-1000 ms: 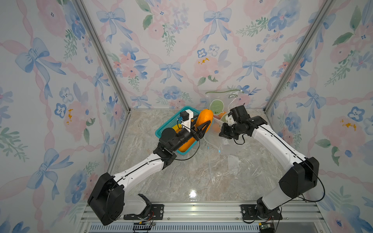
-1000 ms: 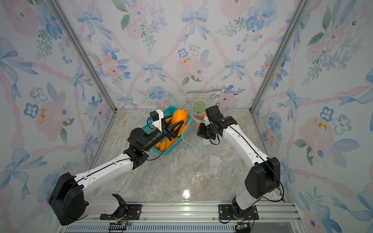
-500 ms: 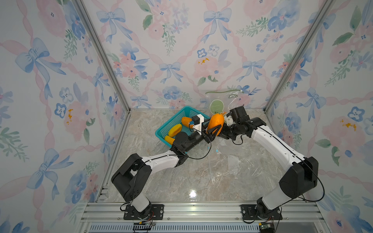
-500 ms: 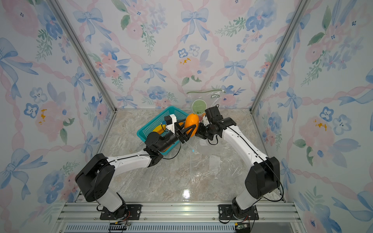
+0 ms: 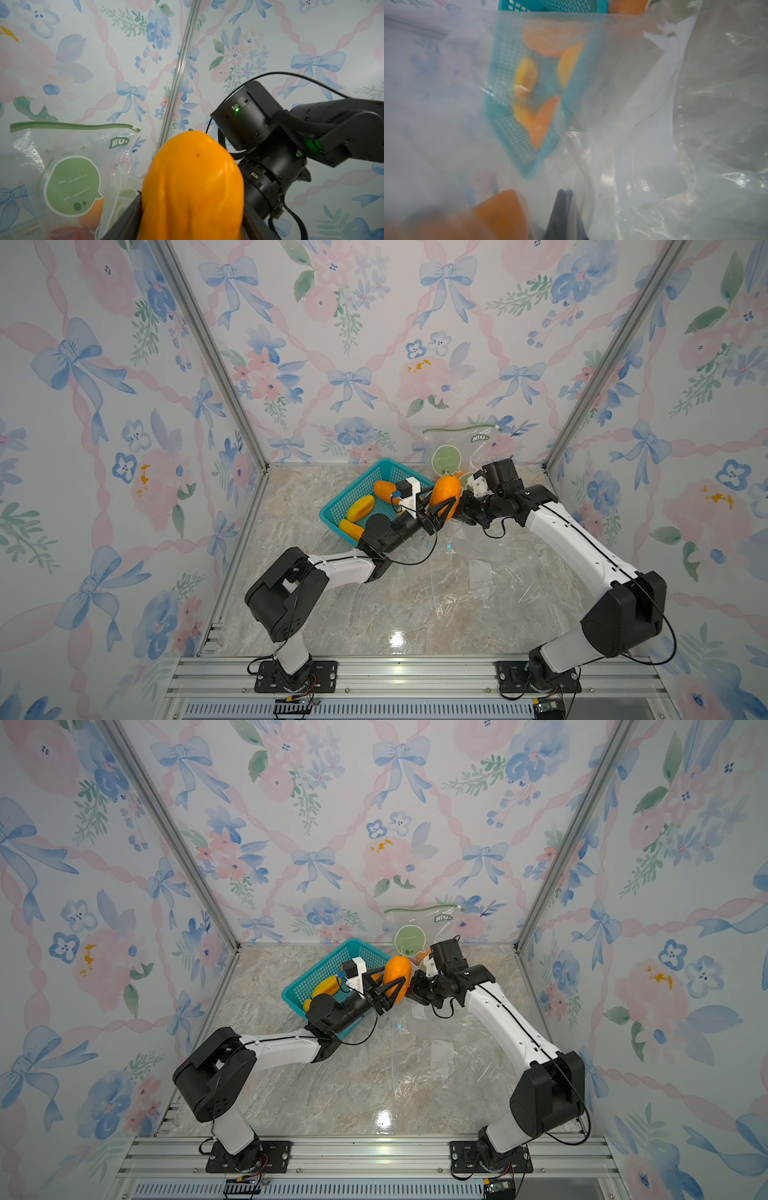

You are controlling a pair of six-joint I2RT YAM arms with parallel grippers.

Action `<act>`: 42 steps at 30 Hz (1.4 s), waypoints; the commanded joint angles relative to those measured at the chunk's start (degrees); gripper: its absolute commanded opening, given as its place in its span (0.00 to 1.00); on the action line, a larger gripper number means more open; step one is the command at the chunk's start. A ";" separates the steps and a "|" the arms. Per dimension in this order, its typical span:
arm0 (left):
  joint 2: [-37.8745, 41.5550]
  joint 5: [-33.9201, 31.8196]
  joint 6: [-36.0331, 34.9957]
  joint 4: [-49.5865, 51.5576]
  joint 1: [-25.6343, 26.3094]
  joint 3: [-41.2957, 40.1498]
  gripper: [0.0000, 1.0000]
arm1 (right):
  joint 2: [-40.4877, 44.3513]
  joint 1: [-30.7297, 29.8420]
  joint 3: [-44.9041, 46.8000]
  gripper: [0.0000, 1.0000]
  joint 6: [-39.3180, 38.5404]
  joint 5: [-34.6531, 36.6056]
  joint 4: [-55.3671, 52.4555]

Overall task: Place the mango in a zip-top bag and seal the zipper
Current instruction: Place the mango in the zipper food storage bag, then pick up the mango from the basket.

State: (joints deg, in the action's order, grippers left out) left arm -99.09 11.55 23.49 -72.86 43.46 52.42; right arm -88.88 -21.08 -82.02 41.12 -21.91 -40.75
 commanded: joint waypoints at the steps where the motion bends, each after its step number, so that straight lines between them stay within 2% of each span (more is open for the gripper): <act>1: -0.99 0.20 1.21 -2.02 -0.17 1.87 0.59 | 1.51 0.57 0.74 0.00 0.45 -1.21 1.38; 7: -0.80 1.49 2.23 -1.98 -0.99 1.98 0.91 | 1.70 0.80 0.82 0.00 0.28 -1.02 1.29; 9: -0.54 1.80 2.68 -1.89 -1.29 1.89 0.98 | 1.87 0.89 0.81 0.00 0.25 -0.88 1.37; 18: 1.95 0.90 3.35 -0.28 -2.55 0.82 0.98 | 2.25 0.93 0.89 0.00 0.03 -0.68 1.41; 22: 4.97 -0.39 4.50 5.11 -4.26 0.49 0.98 | 2.48 0.88 0.72 0.00 -0.47 -0.33 0.99; 25: 8.17 -4.02 2.71 17.46 -5.63 1.62 0.98 | 2.65 0.85 0.37 0.00 -1.13 0.28 0.32; 29: 10.67 -14.05 -4.13 41.91 -6.57 6.71 0.97 | 2.54 0.60 0.32 0.00 -1.71 1.20 0.04; 33: 6.83 -22.05 -7.45 66.06 -9.49 16.72 0.97 | 1.88 0.30 -0.41 0.00 -2.75 2.33 -0.92; 37: -0.32 -25.21 -12.01 80.19 -11.88 25.60 0.93 | 1.30 -0.13 -0.69 0.00 -3.07 3.19 -1.00; 42: -9.22 -31.59 -14.47 89.26 -14.72 33.95 0.84 | 0.90 -0.71 -0.62 0.00 -3.12 3.63 -0.78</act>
State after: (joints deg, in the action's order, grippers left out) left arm -104.05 -14.06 12.53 3.36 30.15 83.31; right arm -87.85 -21.21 -81.91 39.16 -19.46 -40.40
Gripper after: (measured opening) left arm 0.851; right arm 0.048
